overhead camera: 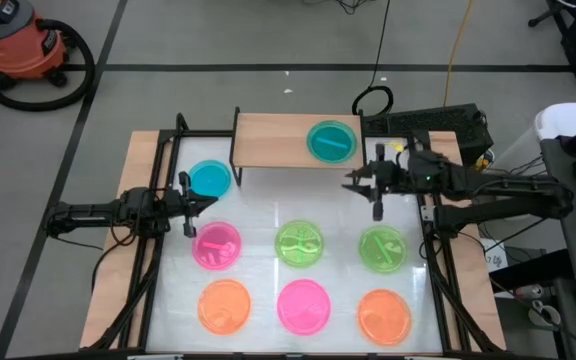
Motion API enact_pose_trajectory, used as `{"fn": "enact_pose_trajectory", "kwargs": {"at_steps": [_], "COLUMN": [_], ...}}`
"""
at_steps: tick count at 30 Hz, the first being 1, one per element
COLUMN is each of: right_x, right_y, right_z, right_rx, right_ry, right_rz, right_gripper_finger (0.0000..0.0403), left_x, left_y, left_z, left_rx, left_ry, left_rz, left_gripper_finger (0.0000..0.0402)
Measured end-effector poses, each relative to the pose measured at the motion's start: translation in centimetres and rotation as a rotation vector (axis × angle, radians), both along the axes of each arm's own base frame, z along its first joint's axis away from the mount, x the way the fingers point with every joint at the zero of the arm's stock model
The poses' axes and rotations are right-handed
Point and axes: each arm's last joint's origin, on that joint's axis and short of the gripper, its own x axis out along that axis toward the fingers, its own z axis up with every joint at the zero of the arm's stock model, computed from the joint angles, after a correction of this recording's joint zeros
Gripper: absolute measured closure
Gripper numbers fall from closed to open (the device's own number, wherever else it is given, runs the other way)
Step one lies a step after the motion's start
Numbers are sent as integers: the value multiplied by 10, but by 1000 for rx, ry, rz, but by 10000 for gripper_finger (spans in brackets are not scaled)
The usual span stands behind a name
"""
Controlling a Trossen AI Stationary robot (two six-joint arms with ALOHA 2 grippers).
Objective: Place and stack plates onto a shelf
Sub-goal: Stack the blue plate on the blue plate on the shelf
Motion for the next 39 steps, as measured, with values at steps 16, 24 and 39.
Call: {"fn": "enact_pose_trajectory", "kwargs": {"at_steps": [16, 24, 39], "right_x": [-12, -22, -22], "right_y": [12, 13, 13], "right_z": [-80, -77, -76], "right_rx": [30, 27, 34], "right_ry": [-261, -319, -326], "right_rz": [59, 60, 60], "right_gripper_finger": [298, 298, 298], "left_x": [-5, -9, 2], "left_y": [0, 0, -2], "left_z": [26, 36, 77], "left_rx": [-97, -148, -104], "left_ry": [-291, -416, -116], "left_rz": [-21, -42, -31], "left_gripper_finger": [394, 394, 394]}}
